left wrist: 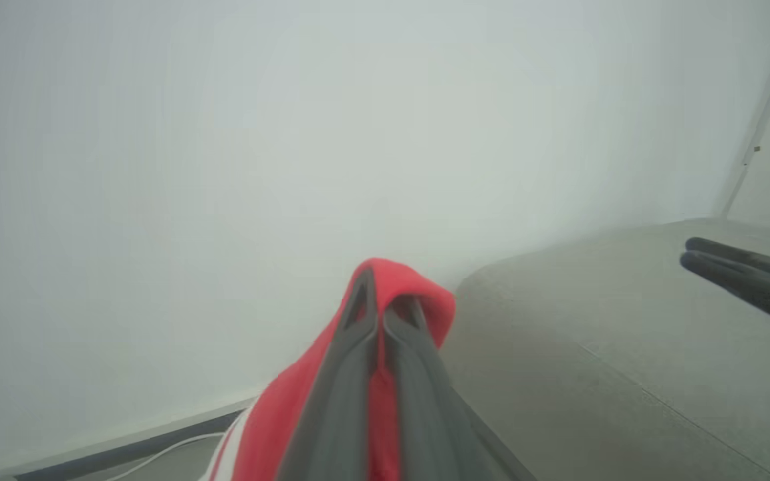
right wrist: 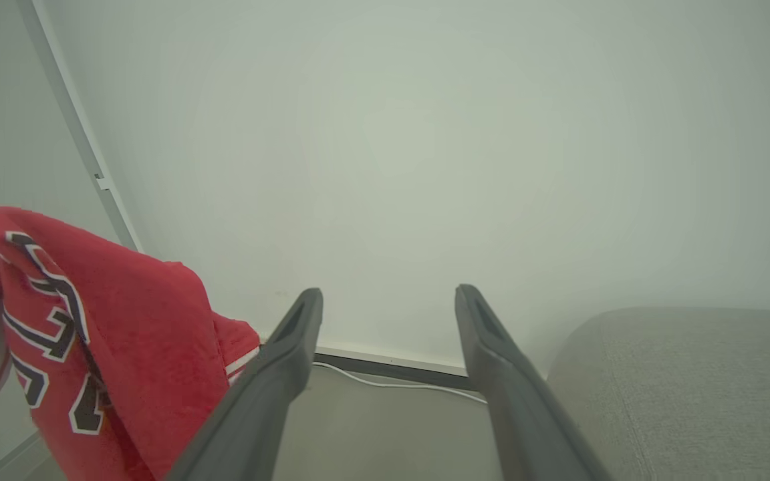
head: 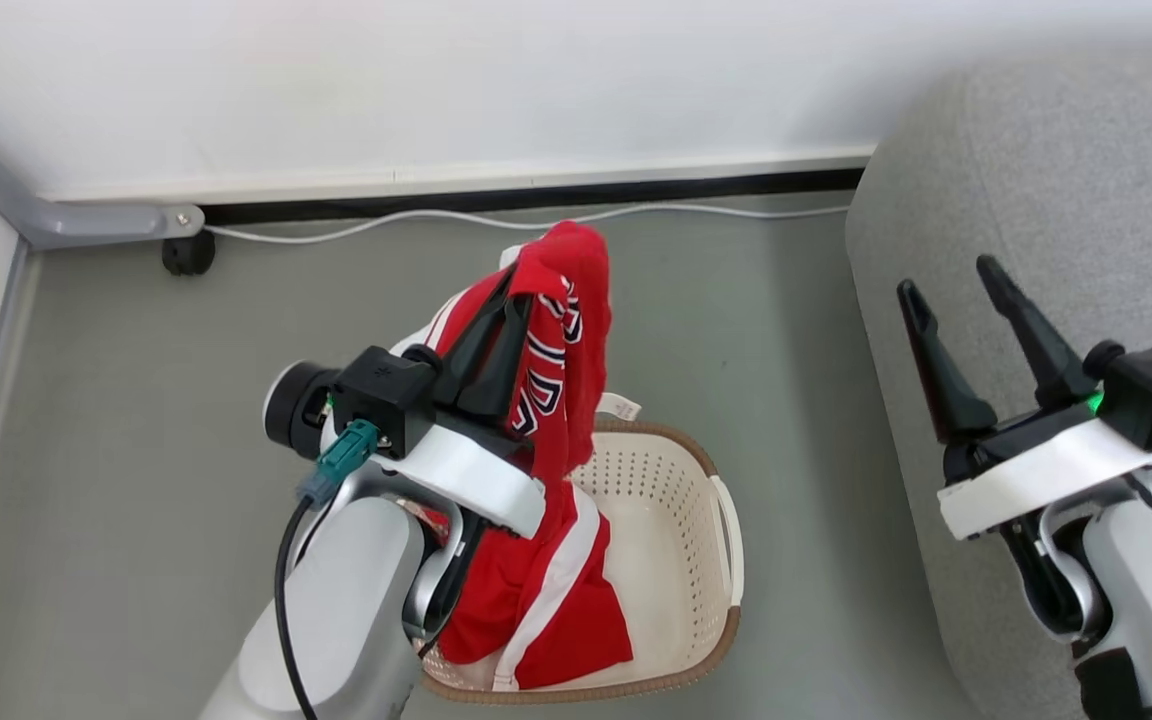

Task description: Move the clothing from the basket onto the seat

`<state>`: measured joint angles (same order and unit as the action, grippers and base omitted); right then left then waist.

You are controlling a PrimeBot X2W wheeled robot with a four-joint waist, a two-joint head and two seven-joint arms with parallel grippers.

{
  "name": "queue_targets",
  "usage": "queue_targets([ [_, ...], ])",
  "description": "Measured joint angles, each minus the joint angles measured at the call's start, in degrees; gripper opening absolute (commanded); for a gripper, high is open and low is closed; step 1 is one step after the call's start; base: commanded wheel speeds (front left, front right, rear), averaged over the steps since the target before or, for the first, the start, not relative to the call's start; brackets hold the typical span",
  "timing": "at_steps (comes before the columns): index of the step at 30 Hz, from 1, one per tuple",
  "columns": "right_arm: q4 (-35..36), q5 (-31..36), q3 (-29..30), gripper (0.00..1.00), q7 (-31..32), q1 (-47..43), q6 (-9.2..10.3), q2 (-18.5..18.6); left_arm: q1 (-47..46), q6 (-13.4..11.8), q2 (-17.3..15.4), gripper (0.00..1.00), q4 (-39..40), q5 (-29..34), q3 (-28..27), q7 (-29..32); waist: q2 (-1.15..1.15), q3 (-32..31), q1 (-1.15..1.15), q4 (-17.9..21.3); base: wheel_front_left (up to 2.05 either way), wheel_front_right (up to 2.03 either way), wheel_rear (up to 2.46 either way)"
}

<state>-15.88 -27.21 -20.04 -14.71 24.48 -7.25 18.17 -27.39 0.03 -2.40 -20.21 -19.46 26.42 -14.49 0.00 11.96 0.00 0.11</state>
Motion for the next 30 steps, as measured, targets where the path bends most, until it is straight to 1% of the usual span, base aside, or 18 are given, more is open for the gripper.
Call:
queue_targets([
  [9, -1.72, 0.04, -0.11, 1.0, 0.01, -2.19, 0.0, -1.67, -1.86, 0.44, 0.02, 0.0, 7.55, 3.35, -0.68, -0.18, 0.0, -2.55, 0.0, 0.03, 0.0, 0.0, 0.0],
  [17, -1.85, 0.13, -1.32, 1.0, 0.02, -2.75, 0.0, -2.2, -3.45, 0.42, 0.04, 0.0, 9.45, 3.83, 0.52, -0.18, 0.0, -3.33, 0.0, 0.21, 0.0, 0.0, 0.0],
  [20, 0.35, 0.07, -3.91, 1.0, 0.02, -2.7, 0.0, -2.18, -3.45, 0.42, 0.04, 0.0, 9.67, 3.82, 1.4, -0.18, 0.0, -3.39, 0.0, 0.17, 0.0, 0.0, 0.0],
  [26, 9.26, -0.58, -13.17, 1.0, 0.02, 0.42, -0.02, -1.56, -3.52, 0.26, 0.01, 0.0, 9.7, 3.54, 3.94, -0.18, 0.0, -2.78, 0.0, -0.23, 0.0, 0.0, 0.0],
  [30, 12.54, -0.34, -16.44, 1.0, 0.02, 2.34, -0.02, -1.42, -3.99, -0.41, 0.0, 0.0, 9.68, 2.75, 5.48, -0.18, 0.0, -2.17, 0.0, -0.77, 0.0, 0.0, 0.0],
])
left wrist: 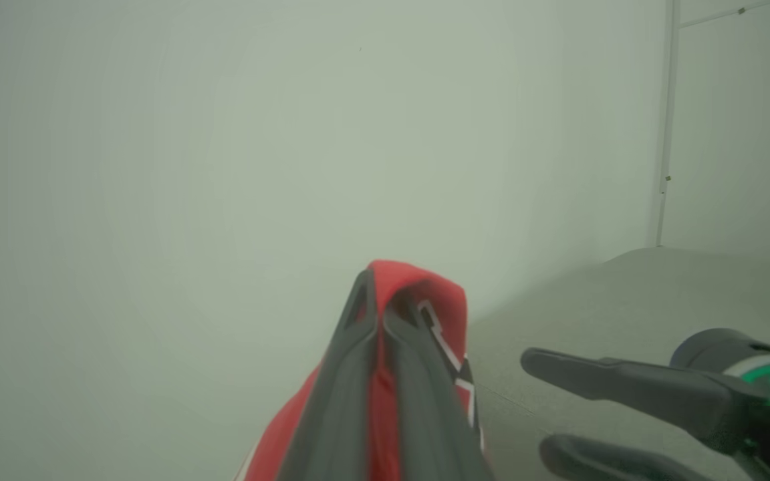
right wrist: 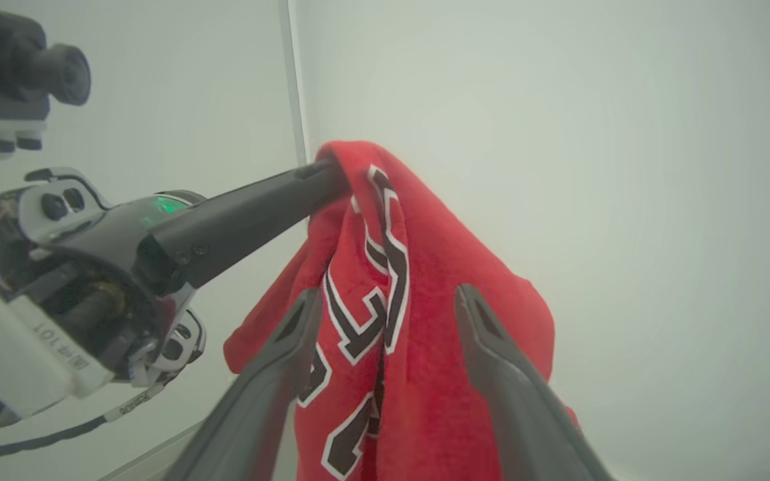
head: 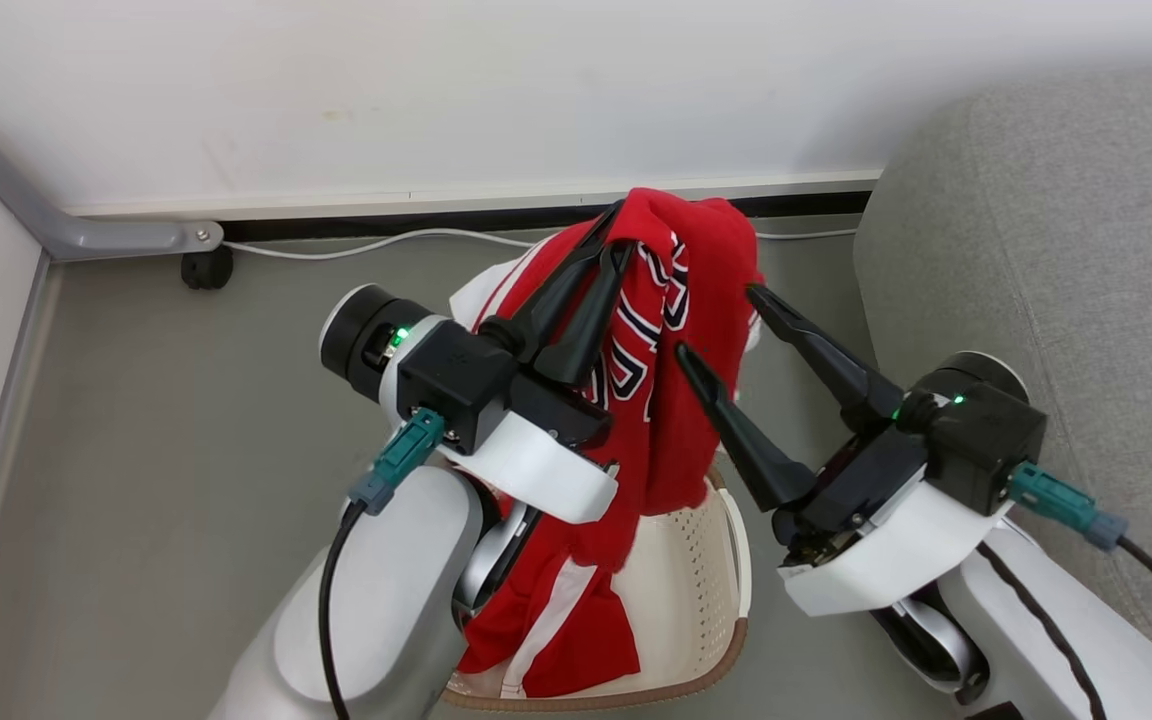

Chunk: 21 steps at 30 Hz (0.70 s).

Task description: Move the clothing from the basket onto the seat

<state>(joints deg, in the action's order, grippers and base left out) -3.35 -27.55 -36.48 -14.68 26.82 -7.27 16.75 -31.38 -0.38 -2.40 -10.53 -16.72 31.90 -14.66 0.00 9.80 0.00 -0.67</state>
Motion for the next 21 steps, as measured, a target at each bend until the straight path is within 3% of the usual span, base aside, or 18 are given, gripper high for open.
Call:
queue_targets([
  [7, -2.3, 3.39, -2.21, 1.0, 0.0, 1.09, 0.0, -1.01, -1.78, -1.37, -0.01, 0.0, 0.46, -0.88, 3.08, 0.0, 0.0, 0.56, 0.0, -1.35, 0.0, 0.0, 0.0],
  [19, -18.23, 6.3, -3.21, 1.0, 0.01, 1.54, 0.0, -5.38, -3.26, -2.22, -0.11, 0.0, 2.12, -2.75, 8.72, 0.0, 0.0, 0.1, 0.0, -4.09, 0.0, 0.0, 0.0],
  [21, -20.78, 5.97, -3.77, 0.92, 0.01, 2.35, 0.0, -5.88, -3.26, -2.22, -0.12, 0.0, 2.27, -3.18, 9.39, 0.0, 0.0, 0.1, 0.0, -4.49, 0.0, 0.0, 0.0],
])
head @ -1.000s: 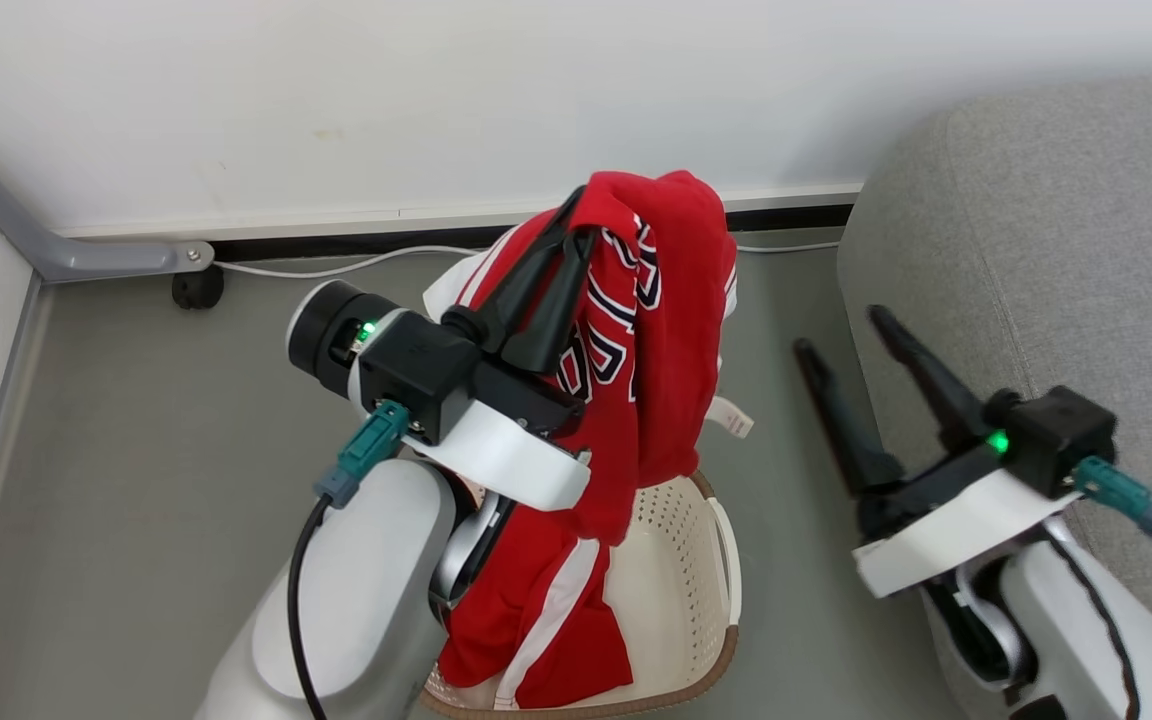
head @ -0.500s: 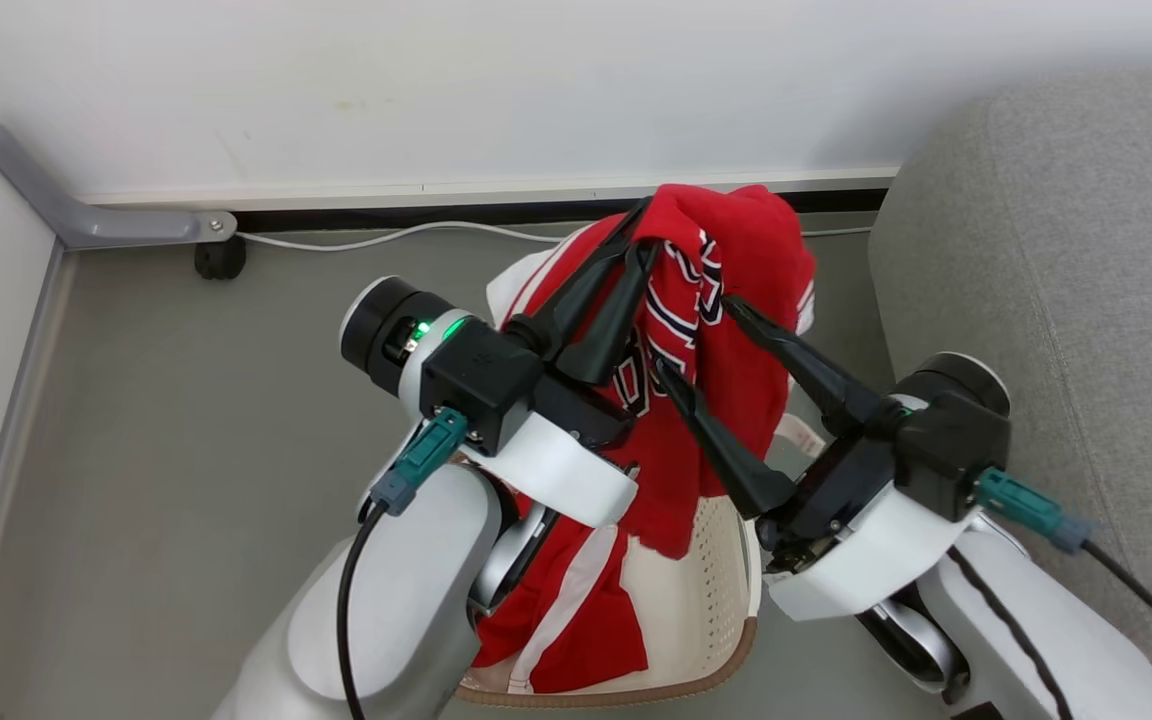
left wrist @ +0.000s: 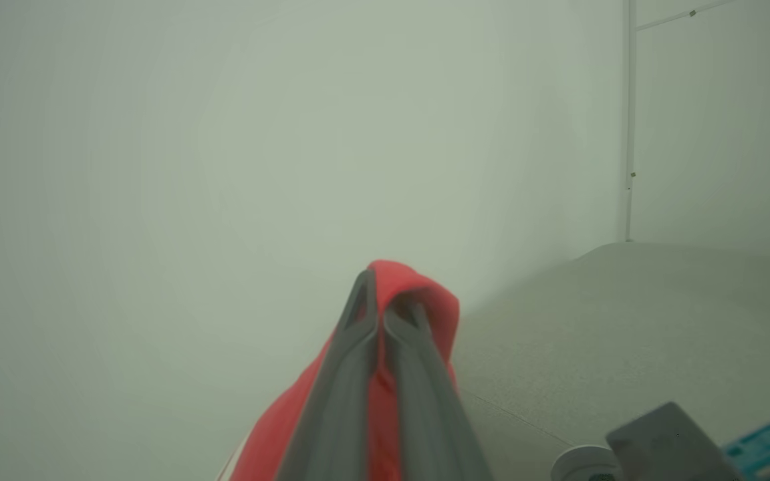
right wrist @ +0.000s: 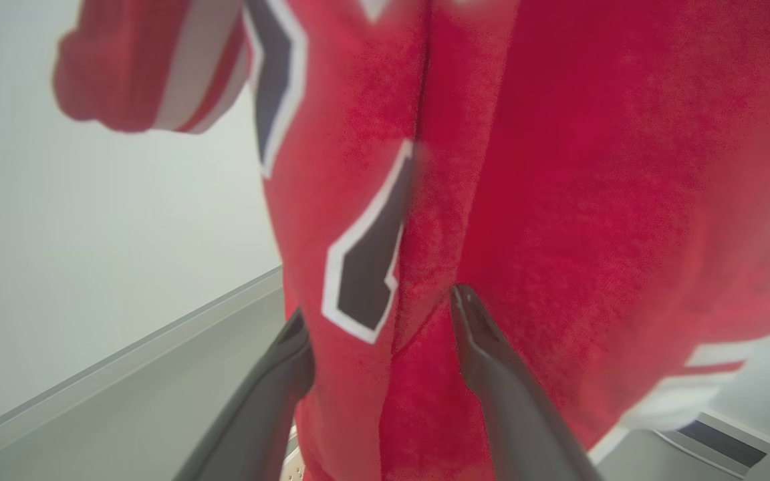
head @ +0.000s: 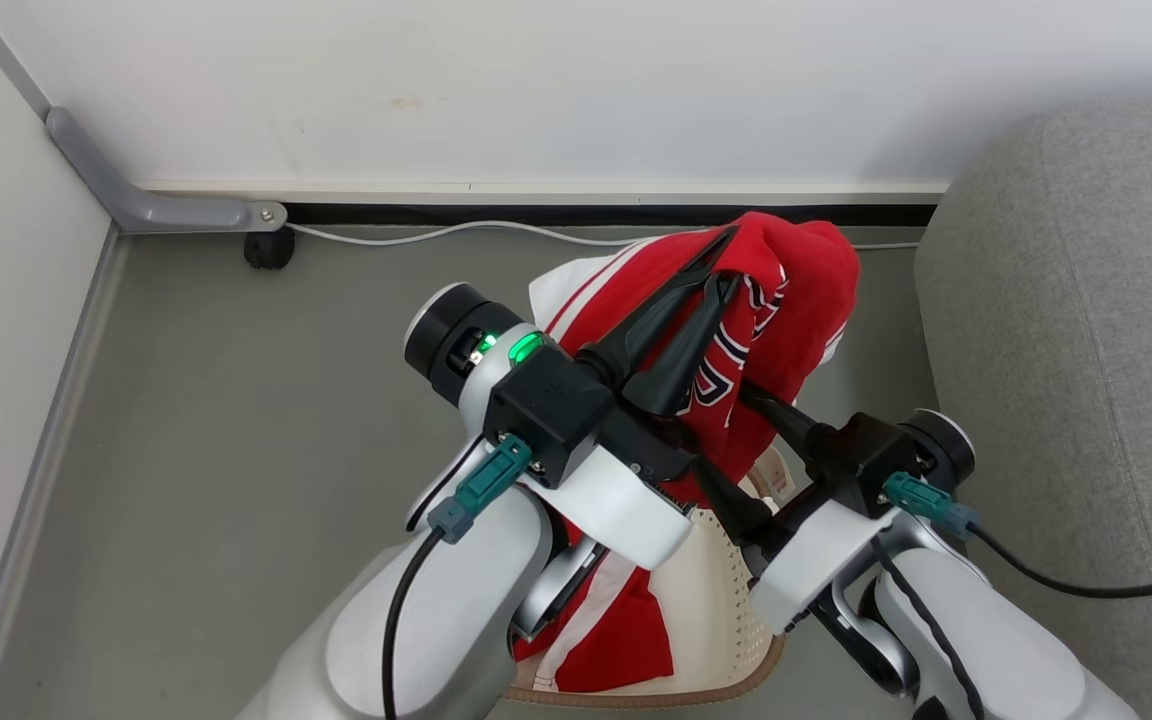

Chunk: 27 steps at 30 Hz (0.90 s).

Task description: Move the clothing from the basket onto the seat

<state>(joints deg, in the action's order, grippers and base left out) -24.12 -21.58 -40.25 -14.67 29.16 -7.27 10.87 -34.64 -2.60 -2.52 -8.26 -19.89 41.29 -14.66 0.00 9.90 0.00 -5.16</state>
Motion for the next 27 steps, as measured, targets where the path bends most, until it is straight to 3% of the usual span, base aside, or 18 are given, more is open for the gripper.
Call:
queue_targets([
  [1, -0.63, -0.26, -0.22, 0.84, 0.0, 0.51, 0.0, -0.27, 0.0, -0.01, 0.0, 0.0, 0.01, -0.12, 0.29, 0.0, 0.0, 0.04, 0.0, -0.18, 0.0, 0.0, 0.0],
  [2, -0.63, -0.26, -0.22, 0.68, 0.0, 0.51, 0.0, -0.27, 0.0, -0.01, 0.0, 0.0, 0.01, -0.12, 0.29, 0.0, 0.0, 0.04, 0.0, -0.18, 0.0, 0.0, 0.0],
  [3, -0.97, -0.53, -0.51, 0.45, 0.0, 1.09, 0.0, -0.43, 0.0, -0.14, 0.01, 0.0, 0.01, -0.35, 0.47, 0.0, 0.0, 0.09, 0.0, -0.34, 0.0, 0.0, 0.0],
  [4, -1.11, -0.87, -0.78, 0.33, 0.0, 1.61, 0.0, -0.55, 0.0, -0.44, 0.0, 0.0, 0.0, -0.46, 0.52, 0.0, 0.0, 0.16, 0.0, -0.46, 0.0, 0.0, 0.0],
  [5, -1.12, -1.32, -0.98, 0.0, 0.0, 2.08, 0.0, -0.68, 0.0, -0.49, -0.01, 0.0, -0.02, -0.51, 0.49, 0.0, 0.0, 0.26, 0.0, -0.54, 0.0, 0.0, 0.0],
  [15, -0.82, -4.49, -1.29, 0.0, 0.0, 2.53, 0.0, 0.67, 0.09, -0.58, 0.02, 0.0, -1.26, -0.47, -1.14, 0.0, 0.0, 0.55, 0.0, 0.67, 0.0, 0.0, 0.0],
  [16, -0.7, -4.74, -1.1, 0.0, 0.0, 2.52, 0.0, 0.75, 0.12, -0.58, 0.03, 0.14, -1.47, -0.31, -1.33, -0.01, 0.0, 0.56, 0.0, 0.88, 0.0, 0.0, 0.0],
  [17, -0.47, -4.88, -0.9, 0.0, 0.0, 2.5, 0.0, 0.79, 0.16, -0.56, 0.02, 0.49, -1.79, -0.31, -1.48, -0.01, 0.0, 0.57, 0.0, 1.11, 0.0, 0.0, 0.0],
  [18, -0.16, -5.17, -0.77, 0.0, 0.0, 2.47, 0.0, 0.89, 0.27, -0.49, 0.03, 1.0, -2.09, -0.31, -1.65, -0.01, 0.0, 0.57, 0.0, 1.32, 0.0, 0.0, 0.0],
  [27, 3.96, -7.54, 3.44, 0.0, 0.01, 0.75, 0.0, 2.45, 2.65, 2.01, 0.02, 1.0, -7.35, 0.09, -3.96, -0.05, 0.0, 0.53, 0.0, 4.03, 0.0, 0.0, 0.0],
])
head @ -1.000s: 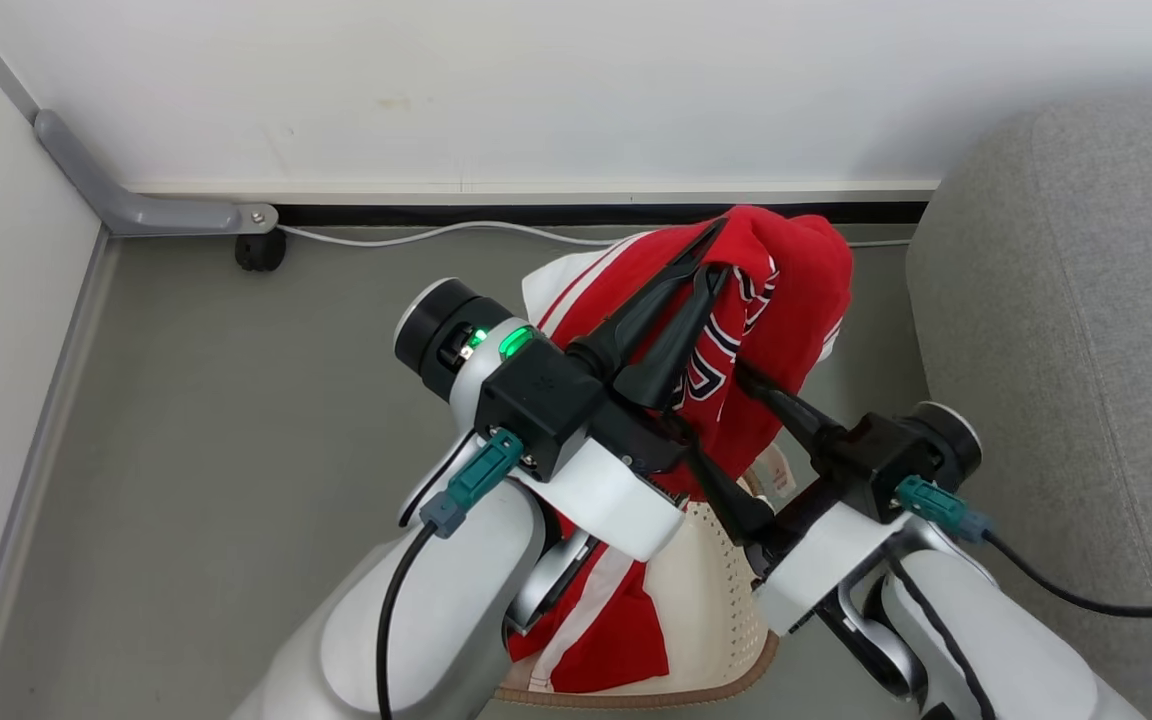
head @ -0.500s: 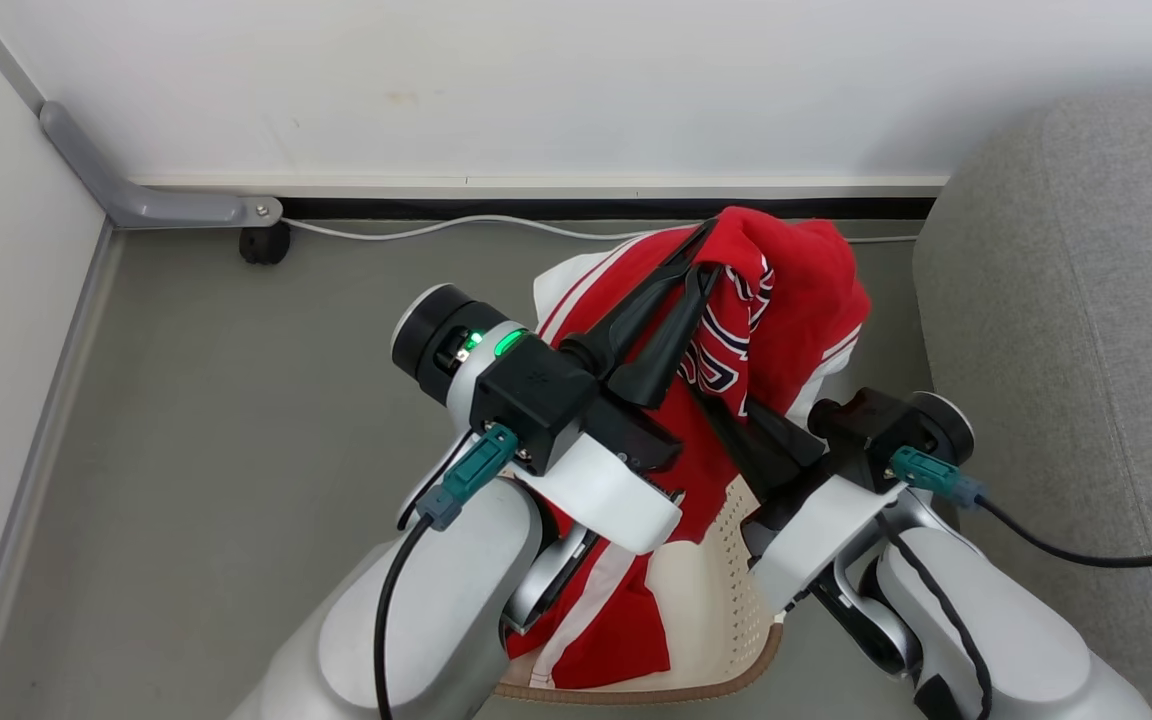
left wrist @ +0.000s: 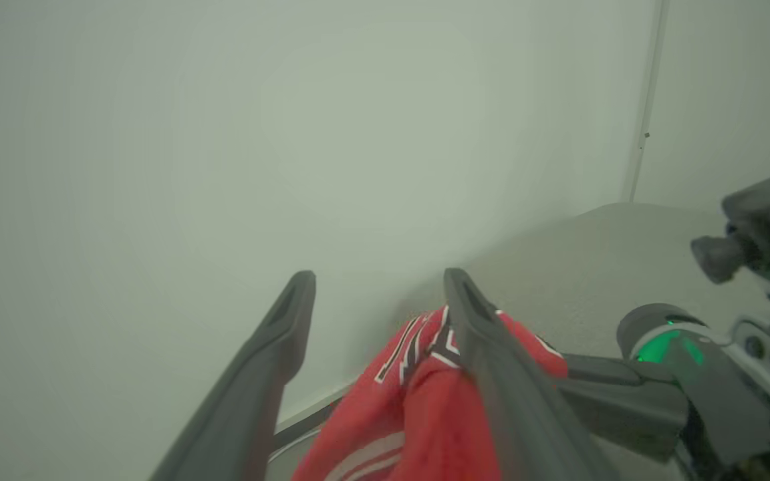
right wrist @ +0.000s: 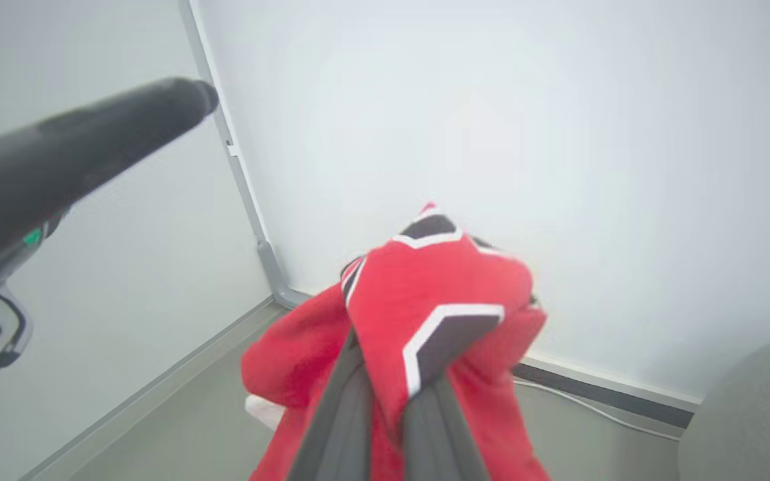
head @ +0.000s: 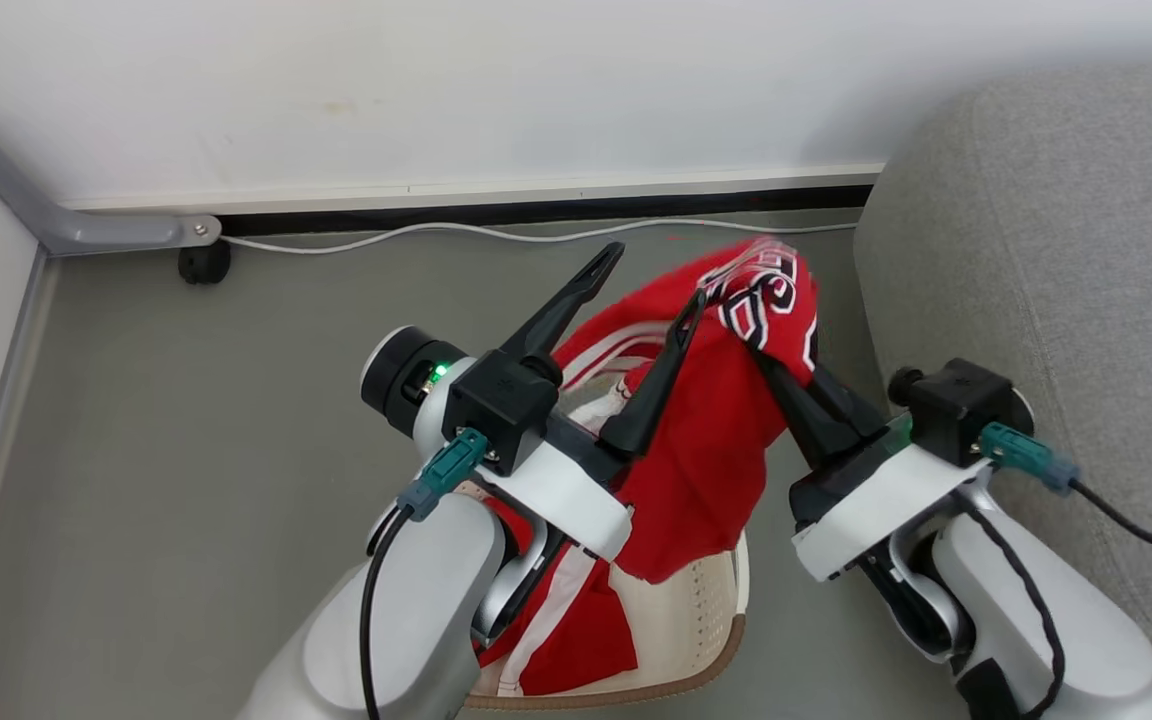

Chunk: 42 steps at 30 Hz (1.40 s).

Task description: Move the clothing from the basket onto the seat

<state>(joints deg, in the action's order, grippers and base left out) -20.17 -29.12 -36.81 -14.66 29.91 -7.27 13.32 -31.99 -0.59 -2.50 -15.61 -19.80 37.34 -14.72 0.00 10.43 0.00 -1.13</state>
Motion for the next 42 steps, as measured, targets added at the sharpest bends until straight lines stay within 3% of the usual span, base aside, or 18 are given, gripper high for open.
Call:
queue_targets([
  [10, 3.77, -0.59, 6.58, 0.0, 0.0, -1.55, 0.0, 1.59, 3.3, 3.15, -0.02, 1.0, -4.42, 2.12, -2.25, 0.0, 0.0, -0.65, 0.0, 5.24, 0.0, 0.0, 0.0],
  [21, 4.99, -0.58, 11.03, 0.0, 0.0, -2.39, 0.0, 1.92, 6.42, 5.59, -0.07, 1.0, -6.78, 2.67, -4.58, 0.01, 0.0, -2.25, 0.0, 15.2, 0.0, 0.0, 0.0],
  [36, 7.13, -0.55, 15.59, 0.0, 0.0, -4.49, 0.0, 2.65, 8.71, 7.09, -0.11, 1.0, -7.26, 2.68, -5.81, 0.01, 0.0, -4.17, 0.0, 29.93, 0.0, 0.0, 0.0],
  [42, 10.37, 0.9, 21.46, 0.0, 0.0, -7.79, 0.01, 3.14, 8.36, 7.59, -0.08, 1.0, -7.98, 2.37, -3.31, 0.01, 0.0, -2.92, 0.0, 32.27, 0.0, 0.0, 0.0],
])
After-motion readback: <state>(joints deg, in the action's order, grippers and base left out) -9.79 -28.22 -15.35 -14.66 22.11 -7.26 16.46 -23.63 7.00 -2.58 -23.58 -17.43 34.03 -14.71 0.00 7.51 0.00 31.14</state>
